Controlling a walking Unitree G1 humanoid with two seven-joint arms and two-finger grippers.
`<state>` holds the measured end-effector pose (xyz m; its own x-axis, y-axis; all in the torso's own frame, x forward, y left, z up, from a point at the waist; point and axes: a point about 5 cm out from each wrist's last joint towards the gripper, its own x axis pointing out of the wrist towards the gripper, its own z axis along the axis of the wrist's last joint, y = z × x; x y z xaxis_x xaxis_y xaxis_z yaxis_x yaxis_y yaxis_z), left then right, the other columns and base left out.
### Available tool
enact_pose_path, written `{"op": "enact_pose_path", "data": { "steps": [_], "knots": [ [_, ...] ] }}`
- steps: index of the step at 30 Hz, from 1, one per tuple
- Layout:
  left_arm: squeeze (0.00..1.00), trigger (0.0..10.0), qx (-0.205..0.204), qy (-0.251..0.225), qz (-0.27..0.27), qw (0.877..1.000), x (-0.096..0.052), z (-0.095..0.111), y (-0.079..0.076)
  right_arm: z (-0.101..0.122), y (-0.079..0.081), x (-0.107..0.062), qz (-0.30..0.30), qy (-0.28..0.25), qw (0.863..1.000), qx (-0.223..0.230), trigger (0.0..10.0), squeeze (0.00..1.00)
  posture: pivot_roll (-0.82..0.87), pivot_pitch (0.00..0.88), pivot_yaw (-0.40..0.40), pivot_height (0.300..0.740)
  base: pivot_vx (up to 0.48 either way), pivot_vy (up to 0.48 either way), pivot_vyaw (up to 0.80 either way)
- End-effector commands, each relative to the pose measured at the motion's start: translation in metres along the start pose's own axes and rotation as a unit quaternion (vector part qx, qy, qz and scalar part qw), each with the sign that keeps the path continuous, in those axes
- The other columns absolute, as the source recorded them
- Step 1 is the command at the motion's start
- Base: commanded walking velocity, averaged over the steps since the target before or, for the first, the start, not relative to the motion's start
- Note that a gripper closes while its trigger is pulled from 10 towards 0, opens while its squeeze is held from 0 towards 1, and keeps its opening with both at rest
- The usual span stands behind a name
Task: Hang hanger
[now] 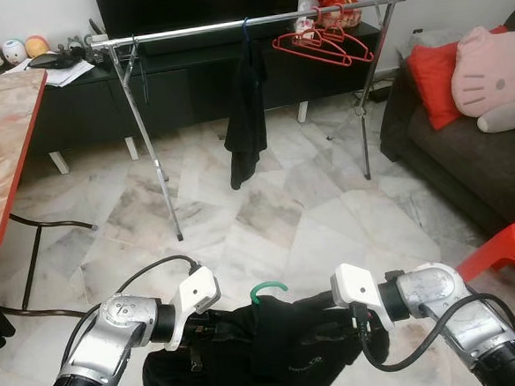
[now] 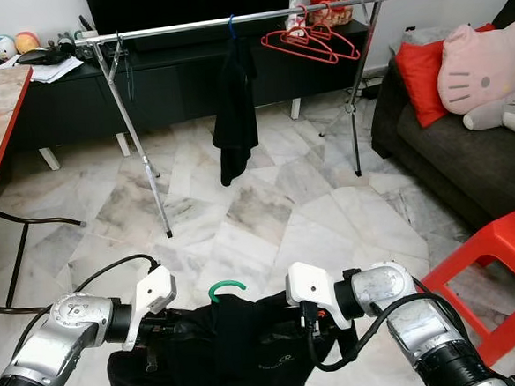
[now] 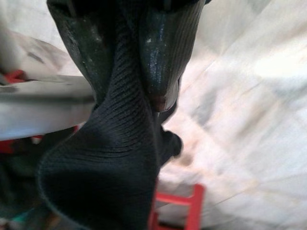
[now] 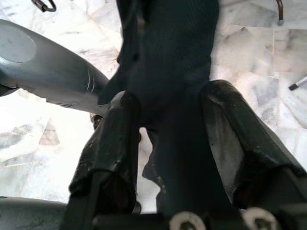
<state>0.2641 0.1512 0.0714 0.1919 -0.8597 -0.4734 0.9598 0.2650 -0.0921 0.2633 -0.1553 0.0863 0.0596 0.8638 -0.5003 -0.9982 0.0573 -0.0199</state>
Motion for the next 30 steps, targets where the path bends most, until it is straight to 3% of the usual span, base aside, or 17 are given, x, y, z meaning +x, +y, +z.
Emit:
{"op": "enact_pose_path", "data": {
  "steps": [1, 7, 14, 15, 16, 17, 18, 19, 20, 21, 25, 28, 29, 30],
  "knots": [
    [0.0, 0.0, 0.021, -0.006, 0.042, 0.999, -0.003, 0.007, 0.011, 0.001, 0.001, 0.0, 0.013, 0.008, 1.0, -0.011, 10.0, 1.0, -0.08, 0.0, -0.061, 0.74, 0.0, 0.0, 0.0],
    [0.0, 0.0, 0.017, -0.011, 0.099, 0.995, -0.005, 0.001, 0.02, -0.004, -0.001, -0.002, -0.002, 0.024, 1.0, -0.012, 10.0, 1.0, -0.08, 0.0, -0.061, 0.74, 0.0, 0.0, 0.0],
    [0.0, 0.0, 0.019, -0.025, 0.235, 0.972, -0.006, -0.007, 0.037, -0.011, -0.014, -0.007, -0.084, 0.037, 0.996, -0.007, 10.0, 1.0, -0.07, 0.0, -0.061, 0.74, 0.0, 0.0, 0.0],
    [0.0, 0.0, 0.017, -0.027, 0.247, 0.968, -0.006, -0.008, 0.039, -0.012, -0.016, -0.007, -0.101, 0.039, 0.994, -0.006, 10.0, 0.47, -0.07, 0.0, -0.061, 0.74, 0.0, 0.0, 0.0],
    [0.0, 0.0, 0.016, -0.029, 0.263, 0.964, -0.007, -0.009, 0.04, -0.014, -0.02, -0.008, -0.124, 0.043, 0.991, -0.004, 10.0, 0.05, -0.08, 0.0, -0.058, 0.74, 0.0, 0.0, 0.0],
    [0.0, 1.8, 0.013, -0.029, 0.302, 0.953, -0.008, -0.011, 0.045, -0.018, -0.026, -0.01, -0.163, 0.05, 0.985, 0.002, 10.0, 0.0, -0.08, 0.0, -0.053, 0.74, 0.0, 0.0, 0.0],
    [0.0, 2.3, 0.007, -0.029, 0.334, 0.942, -0.01, -0.013, 0.049, -0.021, -0.03, -0.012, -0.195, 0.054, 0.979, 0.005, 10.0, 0.0, -0.08, 0.0, -0.053, 0.74, 0.0, 0.0, 0.0],
    [0.0, 8.0, -0.02, -0.031, 0.397, 0.917, -0.015, -0.018, 0.055, -0.028, -0.041, -0.019, -0.286, 0.053, 0.956, 0.028, 10.0, 0.0, -0.09, 0.0, -0.034, 0.74, 0.0, 0.0, 0.0],
    [0.0, 8.0, -0.02, -0.031, 0.397, 0.917, -0.015, -0.018, 0.055, -0.028, -0.041, -0.019, -0.286, 0.053, 0.956, 0.028, 10.0, 0.0, -0.09, 0.0, -0.034, 0.74, 0.0, 0.0, 0.0],
    [0.0, 10.0, -0.034, -0.034, 0.441, 0.896, -0.021, -0.023, 0.058, -0.037, -0.047, -0.024, -0.363, 0.047, 0.928, 0.072, 10.0, 0.0, -0.1, 0.0, -0.028, 0.74, 0.0, 0.0, 0.0],
    [0.0, 10.0, -0.033, -0.041, 0.495, 0.867, -0.029, -0.026, 0.06, -0.063, -0.04, -0.02, -0.434, 0.034, 0.885, 0.165, 10.0, 0.0, -0.11, 0.0, -0.012, 0.74, 0.0, 0.0, 0.0],
    [0.0, 10.0, -0.039, -0.058, 0.513, 0.855, -0.032, -0.026, 0.06, -0.08, -0.031, -0.013, -0.477, 0.029, 0.852, 0.213, 10.0, 0.0, -0.1, 0.0, -0.007, 0.74, 0.0, 0.0, 0.0],
    [0.0, 10.0, -0.039, -0.058, 0.513, 0.855, -0.032, -0.026, 0.06, -0.08, -0.031, -0.013, -0.477, 0.029, 0.852, 0.213, 10.0, 0.0, -0.1, 0.0, -0.007, 0.74, 0.0, 0.0, 0.0],
    [0.0, 10.0, -0.042, -0.075, 0.53, 0.844, -0.035, -0.025, 0.059, -0.103, -0.016, -0.004, -0.517, 0.047, 0.807, 0.281, 10.0, 0.0, -0.1, 0.0, 0.003, 0.74, 0.0, 0.0, 0.0]
  ]
}}
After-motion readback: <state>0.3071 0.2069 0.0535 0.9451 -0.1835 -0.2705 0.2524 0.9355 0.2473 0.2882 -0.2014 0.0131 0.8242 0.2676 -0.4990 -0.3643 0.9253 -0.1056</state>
